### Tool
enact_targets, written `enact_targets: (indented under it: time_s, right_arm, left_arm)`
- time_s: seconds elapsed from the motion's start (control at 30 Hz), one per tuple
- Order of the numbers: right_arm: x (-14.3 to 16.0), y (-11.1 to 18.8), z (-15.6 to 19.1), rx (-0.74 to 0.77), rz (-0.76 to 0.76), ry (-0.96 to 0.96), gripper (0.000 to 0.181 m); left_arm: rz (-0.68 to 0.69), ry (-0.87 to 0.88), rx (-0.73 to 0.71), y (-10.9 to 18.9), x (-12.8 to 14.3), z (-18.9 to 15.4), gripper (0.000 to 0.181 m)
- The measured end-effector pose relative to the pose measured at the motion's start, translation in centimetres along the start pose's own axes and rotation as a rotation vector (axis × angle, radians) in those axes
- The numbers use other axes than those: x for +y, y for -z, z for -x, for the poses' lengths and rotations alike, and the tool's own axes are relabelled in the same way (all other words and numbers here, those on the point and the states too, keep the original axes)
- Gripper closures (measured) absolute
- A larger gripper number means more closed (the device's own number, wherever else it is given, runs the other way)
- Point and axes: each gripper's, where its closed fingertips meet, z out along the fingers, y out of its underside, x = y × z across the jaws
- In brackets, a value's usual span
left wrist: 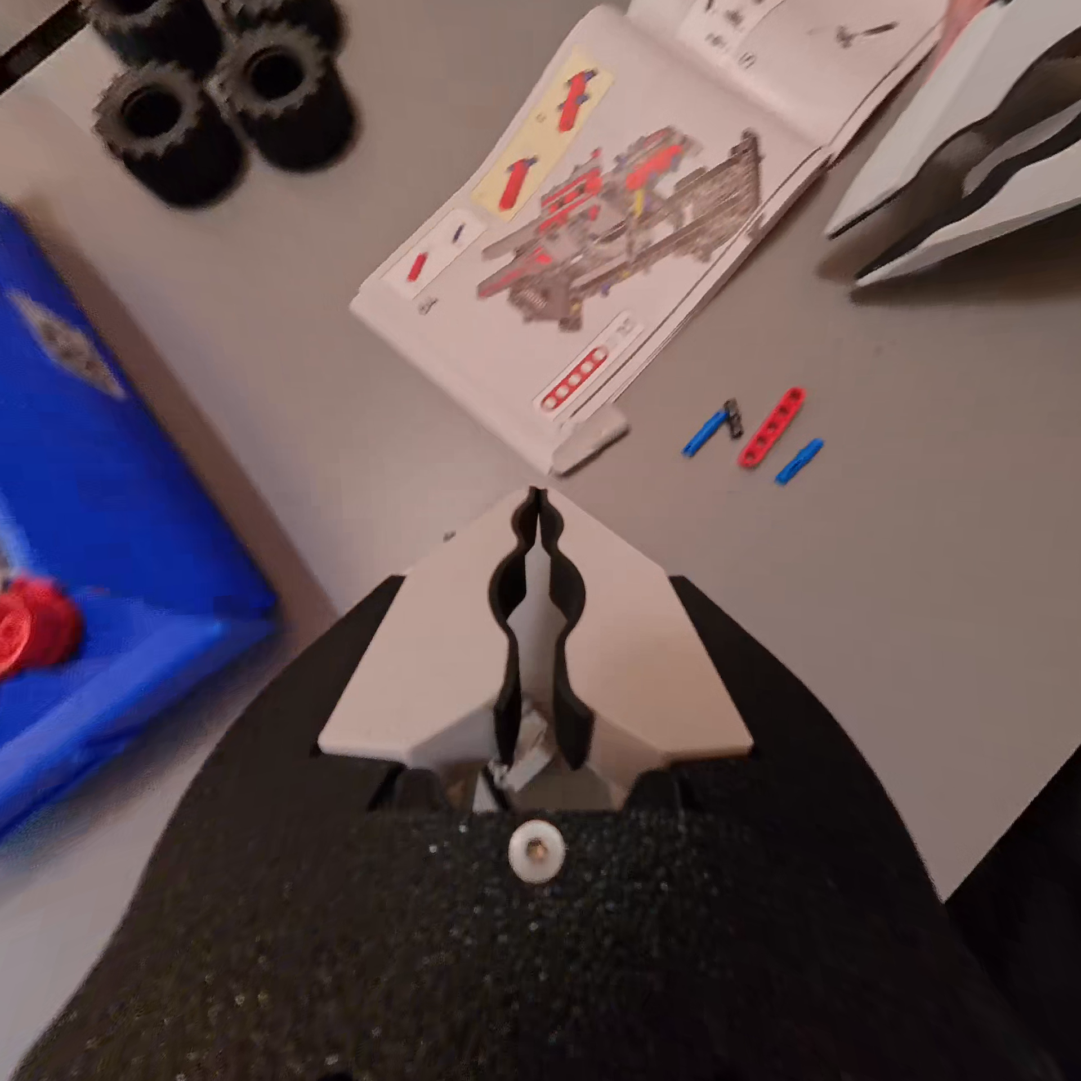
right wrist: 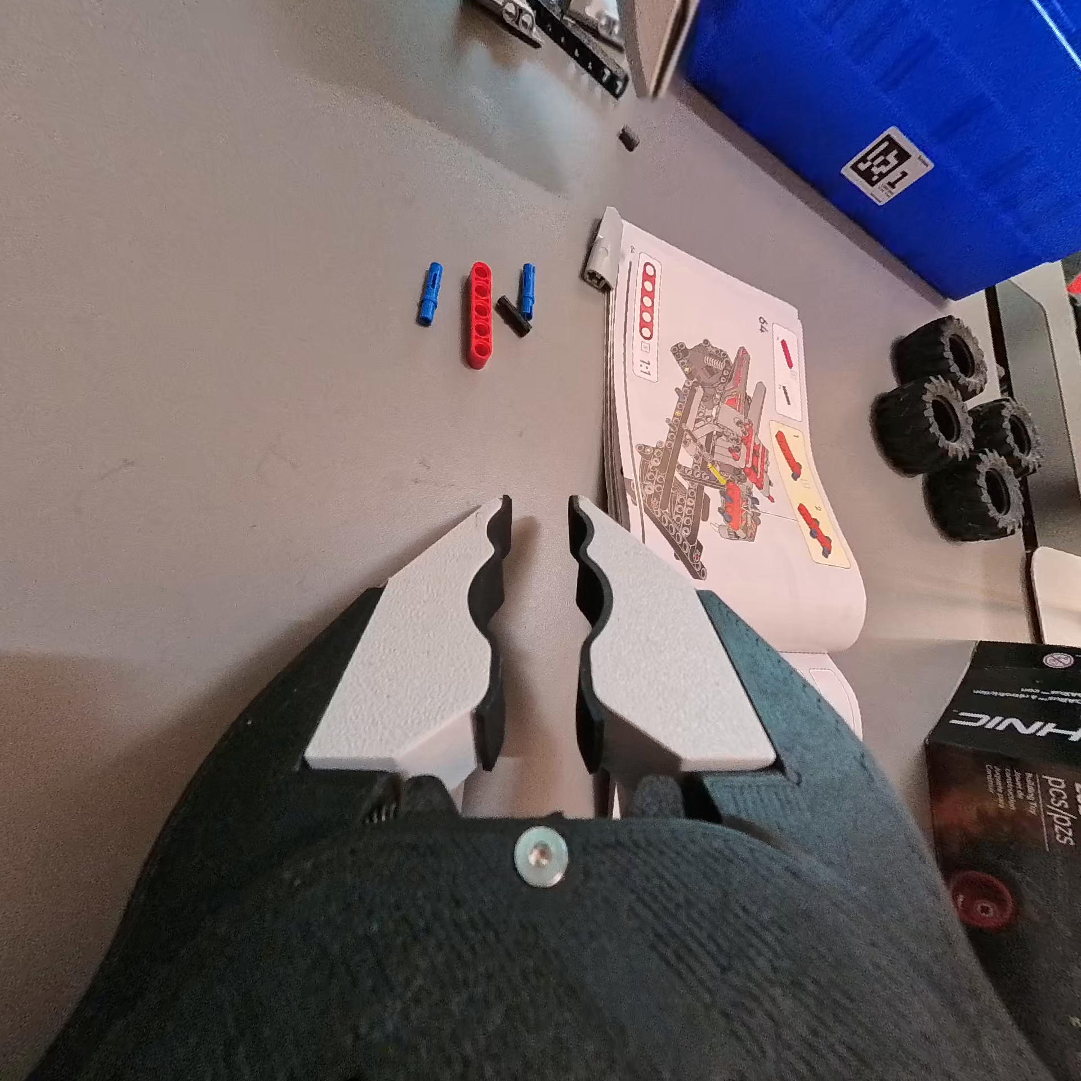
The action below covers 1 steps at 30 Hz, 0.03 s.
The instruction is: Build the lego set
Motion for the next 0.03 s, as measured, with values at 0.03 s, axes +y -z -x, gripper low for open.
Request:
enact_targets:
  time_s: [0.03]
  right_arm:
    - [0.02, -0.03, -0.02, 0.000, 0.000, -0.001, 0.164]
  left_arm:
    - [0.010, 0.015, -0.023, 0.45, 0.77, 0.60, 0.181]
